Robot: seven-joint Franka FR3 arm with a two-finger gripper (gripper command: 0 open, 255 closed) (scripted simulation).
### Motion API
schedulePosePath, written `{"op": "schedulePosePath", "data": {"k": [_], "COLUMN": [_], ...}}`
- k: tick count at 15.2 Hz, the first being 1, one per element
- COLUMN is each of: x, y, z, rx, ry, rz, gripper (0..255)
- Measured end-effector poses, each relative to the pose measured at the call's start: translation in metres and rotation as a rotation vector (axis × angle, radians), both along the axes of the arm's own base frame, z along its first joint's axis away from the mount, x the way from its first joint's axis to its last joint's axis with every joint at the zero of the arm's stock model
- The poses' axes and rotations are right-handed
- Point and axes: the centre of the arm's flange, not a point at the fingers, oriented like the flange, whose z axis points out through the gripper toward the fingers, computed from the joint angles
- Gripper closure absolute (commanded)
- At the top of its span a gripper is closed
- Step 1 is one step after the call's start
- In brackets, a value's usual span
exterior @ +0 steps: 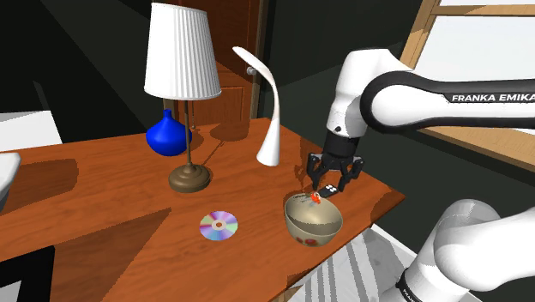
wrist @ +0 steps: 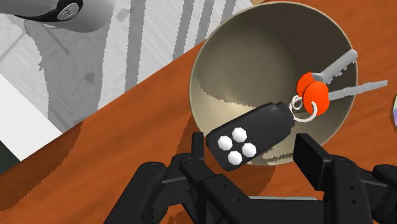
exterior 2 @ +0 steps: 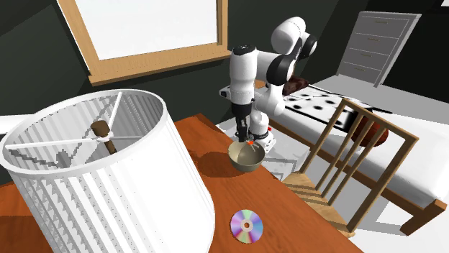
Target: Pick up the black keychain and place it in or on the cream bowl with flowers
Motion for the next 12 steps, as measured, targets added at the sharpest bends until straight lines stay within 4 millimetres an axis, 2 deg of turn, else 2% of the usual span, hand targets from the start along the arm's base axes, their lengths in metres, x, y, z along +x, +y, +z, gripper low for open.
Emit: {"op": "schedulePosePath", "data": {"k": [8,12], "x": [0.001,0.0], "y": [-0.001,0.0], "z": [-0.042,-0.047], "rx": [0.0,0.0], "ry": [0.0,0.0], "rz": [0.0,0.0], "gripper": [255,255]}}
